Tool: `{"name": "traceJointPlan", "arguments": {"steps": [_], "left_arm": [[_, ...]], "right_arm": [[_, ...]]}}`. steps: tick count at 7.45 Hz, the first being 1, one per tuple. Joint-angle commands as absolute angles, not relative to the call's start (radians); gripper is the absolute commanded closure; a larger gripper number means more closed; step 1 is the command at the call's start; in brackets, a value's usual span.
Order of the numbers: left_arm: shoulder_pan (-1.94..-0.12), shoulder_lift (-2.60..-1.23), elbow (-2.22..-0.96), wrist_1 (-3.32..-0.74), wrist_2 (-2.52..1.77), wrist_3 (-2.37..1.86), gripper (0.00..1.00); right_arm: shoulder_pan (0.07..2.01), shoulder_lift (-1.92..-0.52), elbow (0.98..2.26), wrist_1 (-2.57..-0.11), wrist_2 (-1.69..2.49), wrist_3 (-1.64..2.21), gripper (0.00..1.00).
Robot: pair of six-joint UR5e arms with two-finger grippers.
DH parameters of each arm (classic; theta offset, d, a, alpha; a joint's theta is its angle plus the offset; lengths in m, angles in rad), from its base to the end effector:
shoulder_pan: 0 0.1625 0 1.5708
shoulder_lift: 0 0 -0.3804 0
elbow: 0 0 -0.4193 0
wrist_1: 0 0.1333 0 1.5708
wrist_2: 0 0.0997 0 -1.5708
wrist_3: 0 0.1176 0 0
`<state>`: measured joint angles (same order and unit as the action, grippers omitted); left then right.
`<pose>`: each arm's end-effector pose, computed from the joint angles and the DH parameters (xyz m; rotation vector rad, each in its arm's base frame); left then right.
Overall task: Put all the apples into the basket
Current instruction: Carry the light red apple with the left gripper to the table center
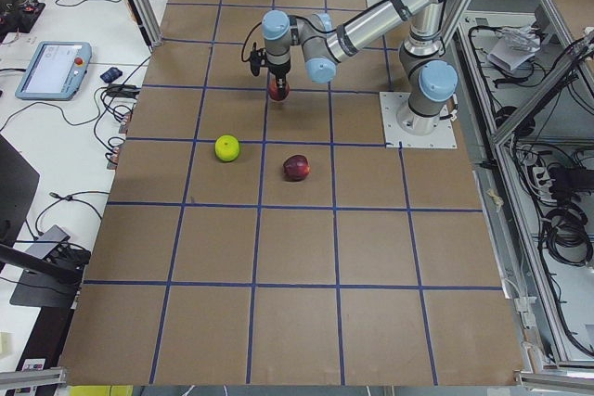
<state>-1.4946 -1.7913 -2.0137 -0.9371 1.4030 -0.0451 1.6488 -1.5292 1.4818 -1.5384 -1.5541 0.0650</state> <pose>-0.1137 -0.5199 0.1566 0.1839 -2.9674 -0.0403 0.1766 -0.5239 0.4464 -0.0205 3.1237 -0.0215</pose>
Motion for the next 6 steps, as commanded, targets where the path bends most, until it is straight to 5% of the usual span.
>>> {"name": "traceJointPlan", "arguments": {"steps": [1,5,6], "left_arm": [[-1.722,-1.847,-1.925,-0.872,1.351,-0.315,1.00],[-1.859,-1.982,-1.881,-0.689,1.358,-0.467,0.95],[-1.882,-2.005,-1.875,-0.649,1.361,-0.504,0.44]], "right_arm": [[1.647,-1.529,1.482,-1.539,-1.554,0.064,0.00],[1.647,-1.528,1.482,-1.539,-1.549,0.066,0.00],[1.649,-1.529,1.480,-1.537,-1.558,0.069,0.00]]}}
